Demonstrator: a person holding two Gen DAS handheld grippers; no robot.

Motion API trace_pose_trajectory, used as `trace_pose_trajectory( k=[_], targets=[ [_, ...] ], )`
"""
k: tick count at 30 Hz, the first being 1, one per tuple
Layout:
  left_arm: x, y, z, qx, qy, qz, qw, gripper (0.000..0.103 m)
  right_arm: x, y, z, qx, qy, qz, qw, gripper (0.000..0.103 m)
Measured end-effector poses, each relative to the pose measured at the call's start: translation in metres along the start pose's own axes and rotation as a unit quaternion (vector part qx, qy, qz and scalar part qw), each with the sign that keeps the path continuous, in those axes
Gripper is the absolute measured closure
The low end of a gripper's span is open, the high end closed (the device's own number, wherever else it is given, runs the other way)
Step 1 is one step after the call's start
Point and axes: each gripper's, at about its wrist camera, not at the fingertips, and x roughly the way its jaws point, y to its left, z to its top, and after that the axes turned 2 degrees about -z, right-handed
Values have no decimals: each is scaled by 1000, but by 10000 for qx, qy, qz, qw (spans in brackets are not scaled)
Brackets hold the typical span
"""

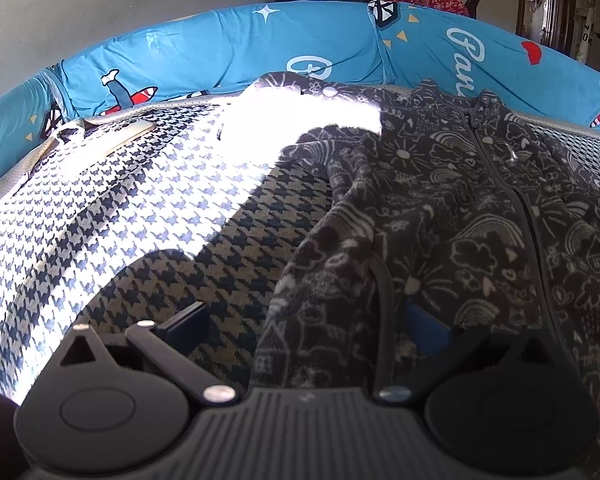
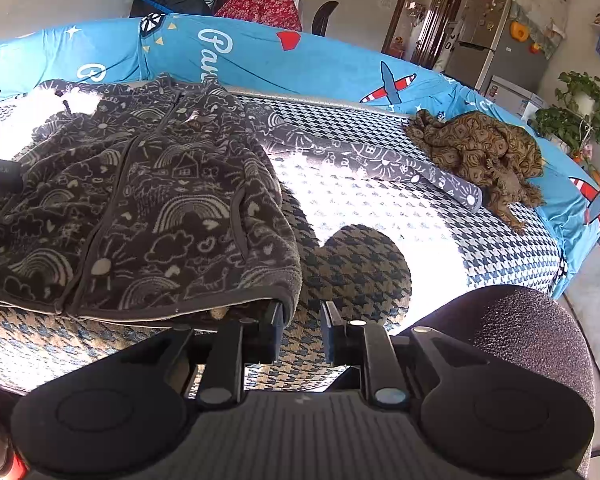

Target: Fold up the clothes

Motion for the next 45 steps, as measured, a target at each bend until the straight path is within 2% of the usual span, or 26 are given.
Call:
trace_pose_trajectory(
  k=[3,6,9,13,21,27,31,34,35,36,37,45],
  targets=[
    [-3,-2,-3,33,154,-16,9999,0,-5,-2,-3,40,106,202,9997,78],
    [-7,-4,-7,152,143,11,9998,0,-7,-1,-4,55,126,345,9993,75],
    [-12,-4,-7,149,5,-134,9998,0,-6,1,2,156,57,440,9989,74],
    [-12,-12,-7,338,-97,-148,9993,0,-1,6,17,243,-145,581,9979,73],
    [-12,-25,-9,583,-242,-346,9974,0,36,25,39,454,-189,1074,9930,73],
    [-6,-32,-11,710,-152,-389,9966,0,59,41,48,601,-150,1325,9893,69],
    [1,-32,-13,643,51,-378,9972,0,76,44,46,663,9,1079,9920,65],
    [4,-33,-15,619,114,-346,9974,0,90,40,38,711,347,940,9924,64],
    [4,-33,-16,623,117,-338,9974,0,92,39,37,774,386,900,9922,60],
    [4,-33,-15,623,125,-336,9974,0,93,38,36,826,427,849,9920,51],
    [5,-33,-15,616,136,-336,9974,0,94,37,36,869,469,813,9918,48],
    [4,-33,-11,541,125,-422,9976,0,91,31,45,1025,495,1021,9882,47]
  ],
)
